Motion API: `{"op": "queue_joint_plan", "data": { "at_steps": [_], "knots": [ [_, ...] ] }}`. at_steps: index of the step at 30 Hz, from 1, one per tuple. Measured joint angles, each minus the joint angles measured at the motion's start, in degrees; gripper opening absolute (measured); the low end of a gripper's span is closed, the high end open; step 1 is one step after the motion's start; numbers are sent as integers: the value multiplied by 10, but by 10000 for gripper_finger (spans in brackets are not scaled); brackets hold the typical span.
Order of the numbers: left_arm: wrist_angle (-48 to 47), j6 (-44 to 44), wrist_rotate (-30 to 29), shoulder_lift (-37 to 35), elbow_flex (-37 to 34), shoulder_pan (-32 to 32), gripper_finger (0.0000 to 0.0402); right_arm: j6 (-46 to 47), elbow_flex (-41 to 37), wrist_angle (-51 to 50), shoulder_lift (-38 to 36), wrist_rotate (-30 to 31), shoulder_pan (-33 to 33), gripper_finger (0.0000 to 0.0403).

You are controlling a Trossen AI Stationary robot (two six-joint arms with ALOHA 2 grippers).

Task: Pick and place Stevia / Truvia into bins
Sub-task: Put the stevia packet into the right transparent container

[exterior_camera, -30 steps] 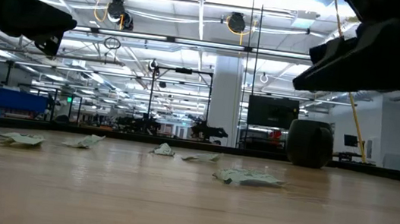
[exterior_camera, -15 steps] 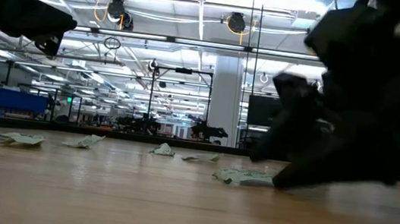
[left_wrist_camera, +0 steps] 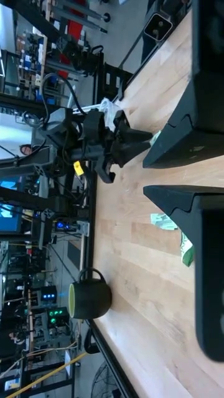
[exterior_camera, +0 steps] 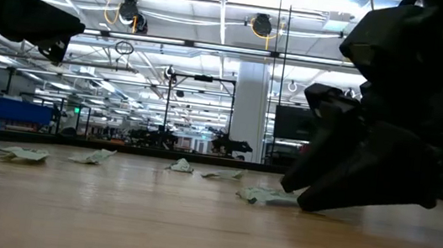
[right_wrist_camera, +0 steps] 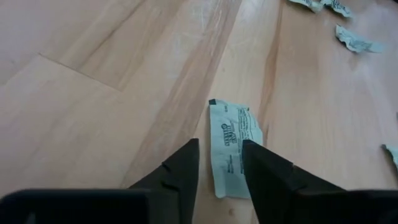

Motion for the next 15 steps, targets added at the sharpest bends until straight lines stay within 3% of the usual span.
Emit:
{"op": "queue_joint_plan", "data": {
  "at_steps": [12, 15],
  "knots": [
    [0, 0, 0, 0, 0, 0, 58, 69, -1, -4, 1, 0, -11, 12],
    [0, 0, 0, 0, 0, 0, 58, 79, -1, -2, 1, 5, -13, 4]
  ]
}}
